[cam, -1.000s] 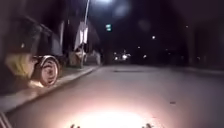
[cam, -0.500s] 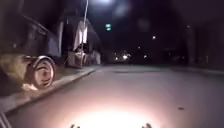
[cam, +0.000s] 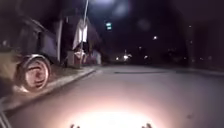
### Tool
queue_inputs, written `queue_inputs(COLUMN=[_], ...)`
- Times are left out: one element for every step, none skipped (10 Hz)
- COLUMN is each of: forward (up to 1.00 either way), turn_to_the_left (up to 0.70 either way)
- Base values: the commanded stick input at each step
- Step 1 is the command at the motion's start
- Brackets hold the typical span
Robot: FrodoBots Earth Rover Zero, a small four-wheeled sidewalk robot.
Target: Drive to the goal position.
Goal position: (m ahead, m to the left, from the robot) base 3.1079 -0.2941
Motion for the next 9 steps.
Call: queue_inputs(forward=[0.5, 0.5, 0.5, 0.5, 0.5, 0.5, 0.5, 0.5, 0.5], turn_to_the_left=[0.0, 0.0, 0.0, 0.0, 0.0, 0.0, 0.0, 0.0, 0.0])
